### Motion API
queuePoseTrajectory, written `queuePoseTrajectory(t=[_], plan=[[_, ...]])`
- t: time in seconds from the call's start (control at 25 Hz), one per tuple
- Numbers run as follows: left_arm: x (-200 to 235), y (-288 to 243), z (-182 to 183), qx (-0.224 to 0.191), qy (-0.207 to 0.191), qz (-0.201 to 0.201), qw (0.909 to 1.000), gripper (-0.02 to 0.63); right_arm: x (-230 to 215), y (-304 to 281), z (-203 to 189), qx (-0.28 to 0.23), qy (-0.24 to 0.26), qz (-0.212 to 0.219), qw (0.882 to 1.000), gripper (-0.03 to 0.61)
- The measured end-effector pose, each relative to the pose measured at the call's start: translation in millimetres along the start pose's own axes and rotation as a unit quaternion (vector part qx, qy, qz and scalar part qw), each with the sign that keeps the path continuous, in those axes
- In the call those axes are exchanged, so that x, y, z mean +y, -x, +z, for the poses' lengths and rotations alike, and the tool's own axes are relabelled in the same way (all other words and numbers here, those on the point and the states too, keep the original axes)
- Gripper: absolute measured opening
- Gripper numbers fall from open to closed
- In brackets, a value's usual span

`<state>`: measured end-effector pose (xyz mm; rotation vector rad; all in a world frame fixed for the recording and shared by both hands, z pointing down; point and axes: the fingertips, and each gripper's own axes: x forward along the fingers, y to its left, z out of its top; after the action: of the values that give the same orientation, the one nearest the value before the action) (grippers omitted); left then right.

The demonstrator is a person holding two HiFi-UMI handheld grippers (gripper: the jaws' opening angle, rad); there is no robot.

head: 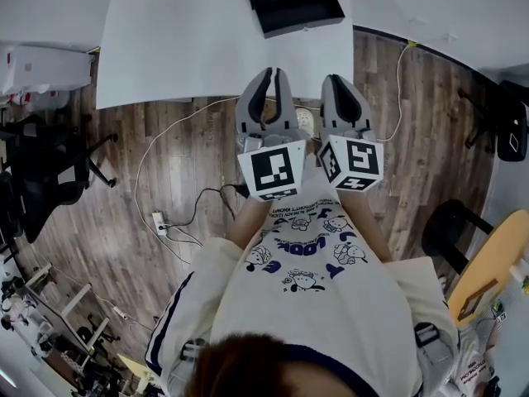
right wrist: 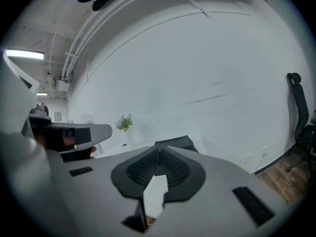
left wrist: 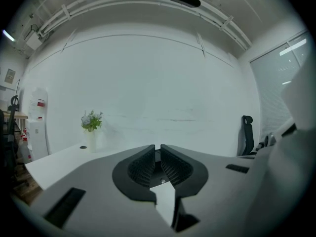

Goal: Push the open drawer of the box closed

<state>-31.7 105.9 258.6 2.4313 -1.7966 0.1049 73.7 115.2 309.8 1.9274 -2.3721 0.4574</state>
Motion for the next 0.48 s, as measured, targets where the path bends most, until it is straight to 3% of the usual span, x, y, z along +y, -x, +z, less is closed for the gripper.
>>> queuePoseTrajectory(t=[0.48], plan=[[2, -74, -3, 0.014, 0.007, 0.025, 0.9996, 0.044, -32, -70, 7, 0.029, 0.005, 0.030, 0.999, 0.043]])
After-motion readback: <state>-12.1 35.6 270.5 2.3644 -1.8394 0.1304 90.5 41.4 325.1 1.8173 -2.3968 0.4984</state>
